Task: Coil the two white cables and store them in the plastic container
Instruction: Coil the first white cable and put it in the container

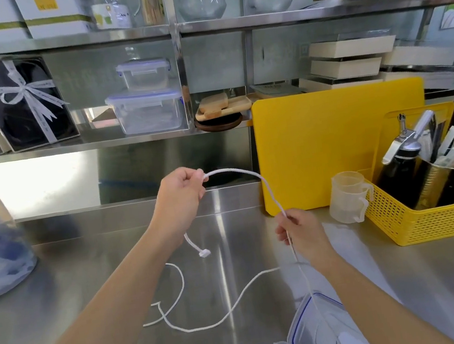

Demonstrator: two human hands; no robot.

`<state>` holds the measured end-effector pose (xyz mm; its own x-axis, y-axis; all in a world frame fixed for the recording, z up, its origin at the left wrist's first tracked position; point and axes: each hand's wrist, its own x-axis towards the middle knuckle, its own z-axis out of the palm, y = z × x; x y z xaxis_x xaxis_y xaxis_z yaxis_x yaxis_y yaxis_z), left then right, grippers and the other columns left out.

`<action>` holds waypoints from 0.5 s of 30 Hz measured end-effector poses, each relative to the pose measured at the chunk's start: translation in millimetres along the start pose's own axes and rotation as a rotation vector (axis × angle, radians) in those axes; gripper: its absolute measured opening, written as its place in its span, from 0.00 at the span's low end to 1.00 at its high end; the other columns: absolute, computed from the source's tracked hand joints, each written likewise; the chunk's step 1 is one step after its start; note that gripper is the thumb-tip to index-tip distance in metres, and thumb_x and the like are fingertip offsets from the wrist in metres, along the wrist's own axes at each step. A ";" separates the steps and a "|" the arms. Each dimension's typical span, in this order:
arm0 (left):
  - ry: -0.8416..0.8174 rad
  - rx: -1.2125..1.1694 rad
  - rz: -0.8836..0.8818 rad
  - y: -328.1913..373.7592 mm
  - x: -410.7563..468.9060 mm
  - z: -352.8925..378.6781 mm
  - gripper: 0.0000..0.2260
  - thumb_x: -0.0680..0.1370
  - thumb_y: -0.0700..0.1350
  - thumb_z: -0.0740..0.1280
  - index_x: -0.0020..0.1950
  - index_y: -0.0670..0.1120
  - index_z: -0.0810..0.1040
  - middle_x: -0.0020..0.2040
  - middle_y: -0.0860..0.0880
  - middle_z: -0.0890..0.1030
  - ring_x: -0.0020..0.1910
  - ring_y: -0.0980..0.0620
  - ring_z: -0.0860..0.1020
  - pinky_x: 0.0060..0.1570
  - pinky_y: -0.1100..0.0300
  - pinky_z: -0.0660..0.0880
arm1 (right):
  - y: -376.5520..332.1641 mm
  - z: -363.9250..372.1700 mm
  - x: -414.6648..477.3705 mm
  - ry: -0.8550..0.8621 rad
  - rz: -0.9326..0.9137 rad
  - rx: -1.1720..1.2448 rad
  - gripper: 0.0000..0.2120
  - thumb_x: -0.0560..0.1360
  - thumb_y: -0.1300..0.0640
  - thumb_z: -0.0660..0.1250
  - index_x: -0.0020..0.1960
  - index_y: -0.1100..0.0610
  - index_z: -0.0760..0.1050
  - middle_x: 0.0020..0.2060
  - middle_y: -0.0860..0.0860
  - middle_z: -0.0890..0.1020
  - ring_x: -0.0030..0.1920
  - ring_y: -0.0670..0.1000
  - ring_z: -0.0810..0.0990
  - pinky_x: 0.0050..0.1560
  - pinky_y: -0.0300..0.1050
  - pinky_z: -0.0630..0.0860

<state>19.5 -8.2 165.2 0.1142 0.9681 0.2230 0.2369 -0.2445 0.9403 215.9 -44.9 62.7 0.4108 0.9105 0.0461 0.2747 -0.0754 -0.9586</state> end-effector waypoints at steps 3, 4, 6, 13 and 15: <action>-0.370 -0.068 -0.207 -7.1 -7.6 -8.5 0.17 0.80 0.53 0.57 0.40 0.44 0.76 0.24 0.53 0.62 0.21 0.57 0.57 0.22 0.65 0.53 | -16.8 -7.0 5.4 0.015 -0.105 0.166 0.04 0.77 0.59 0.63 0.47 0.58 0.76 0.30 0.54 0.77 0.28 0.50 0.74 0.29 0.39 0.73; -0.457 -0.114 -0.223 -8.1 -9.8 -12.0 0.17 0.80 0.53 0.57 0.39 0.43 0.76 0.24 0.54 0.61 0.21 0.57 0.56 0.23 0.64 0.51 | -22.5 -8.2 6.6 0.023 -0.136 0.224 0.04 0.77 0.60 0.63 0.49 0.58 0.76 0.30 0.54 0.76 0.26 0.48 0.73 0.26 0.37 0.71; -0.534 -0.326 -0.217 -7.3 -11.5 -20.4 0.15 0.77 0.52 0.59 0.37 0.43 0.73 0.23 0.54 0.61 0.20 0.58 0.56 0.24 0.63 0.50 | -29.1 -8.3 9.0 0.045 -0.192 0.292 0.04 0.76 0.61 0.63 0.48 0.55 0.76 0.28 0.52 0.75 0.22 0.45 0.70 0.22 0.34 0.67; -0.683 -0.049 -0.192 -10.7 -23.1 -46.4 0.13 0.81 0.45 0.57 0.39 0.44 0.75 0.25 0.53 0.65 0.24 0.56 0.59 0.26 0.65 0.58 | -18.4 -18.0 30.9 0.334 -0.198 0.156 0.03 0.75 0.58 0.65 0.43 0.57 0.73 0.29 0.54 0.76 0.33 0.53 0.73 0.34 0.49 0.69; -0.722 0.058 -0.180 -16.0 -29.1 -51.2 0.13 0.79 0.47 0.60 0.37 0.46 0.74 0.25 0.53 0.65 0.24 0.55 0.61 0.26 0.65 0.60 | -16.8 -27.2 37.0 0.359 -0.168 0.070 0.07 0.75 0.57 0.66 0.38 0.56 0.74 0.30 0.54 0.78 0.35 0.55 0.75 0.37 0.52 0.71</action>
<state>-37.0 -29.6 156.8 0.6694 0.7216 -0.1766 0.3602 -0.1073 0.9267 250.1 -21.0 88.2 0.6459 0.7073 0.2874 0.3091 0.1019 -0.9456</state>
